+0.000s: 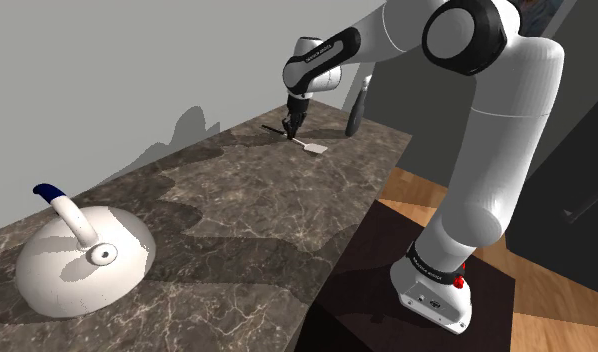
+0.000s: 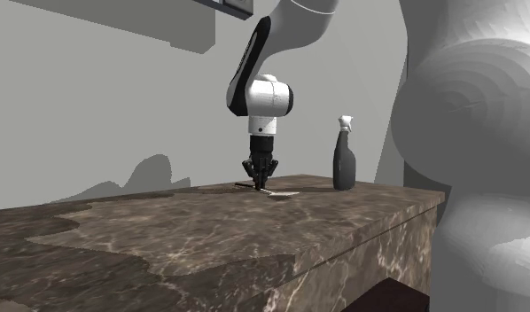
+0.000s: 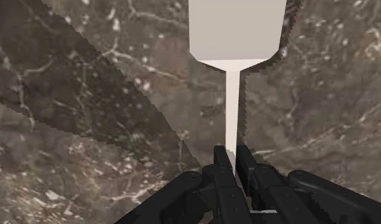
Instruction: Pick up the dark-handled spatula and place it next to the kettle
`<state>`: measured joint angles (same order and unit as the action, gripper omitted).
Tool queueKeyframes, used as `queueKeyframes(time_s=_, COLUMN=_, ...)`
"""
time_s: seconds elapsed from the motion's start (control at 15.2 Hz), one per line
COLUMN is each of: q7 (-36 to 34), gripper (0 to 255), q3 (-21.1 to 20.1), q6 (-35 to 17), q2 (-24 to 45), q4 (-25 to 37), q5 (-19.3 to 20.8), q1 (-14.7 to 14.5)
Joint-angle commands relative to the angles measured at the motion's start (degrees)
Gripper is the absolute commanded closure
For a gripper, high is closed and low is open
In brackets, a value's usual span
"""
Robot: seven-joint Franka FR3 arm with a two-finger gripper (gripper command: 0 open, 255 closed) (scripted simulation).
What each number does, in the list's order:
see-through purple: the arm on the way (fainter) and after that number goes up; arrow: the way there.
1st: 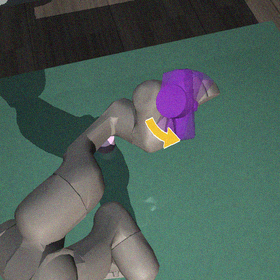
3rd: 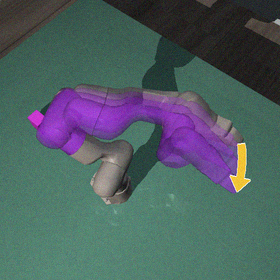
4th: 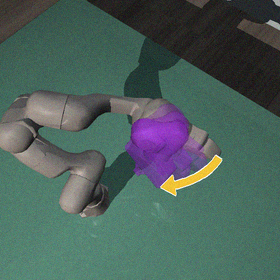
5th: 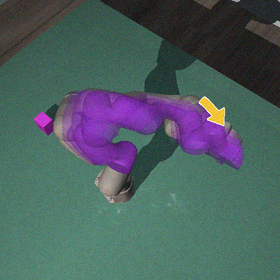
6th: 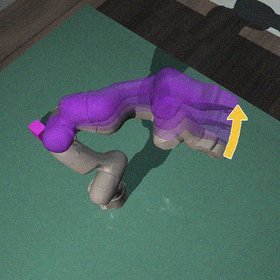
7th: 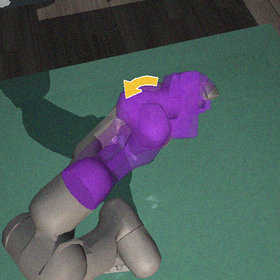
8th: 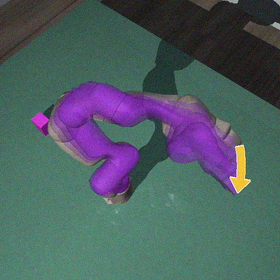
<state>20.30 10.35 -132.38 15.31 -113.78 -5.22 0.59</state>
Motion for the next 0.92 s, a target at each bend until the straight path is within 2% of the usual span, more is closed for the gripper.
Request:
queueKeyframes(time_s=0.0, q7=0.0, gripper=255, q3=0.0, q6=0.0, q2=0.0, q4=0.0, q5=0.0, q1=0.0)
queueKeyframes(time_s=0.2, q7=0.0, gripper=255, q3=0.0, q6=0.0, q2=0.0, q4=0.0, q5=0.0, q1=0.0)
queueKeyframes(time_s=0.86, q7=-0.9, gripper=255, q3=0.3, q6=6.8, q2=-3.7, q4=3.1, q5=1.2, q1=-0.2)
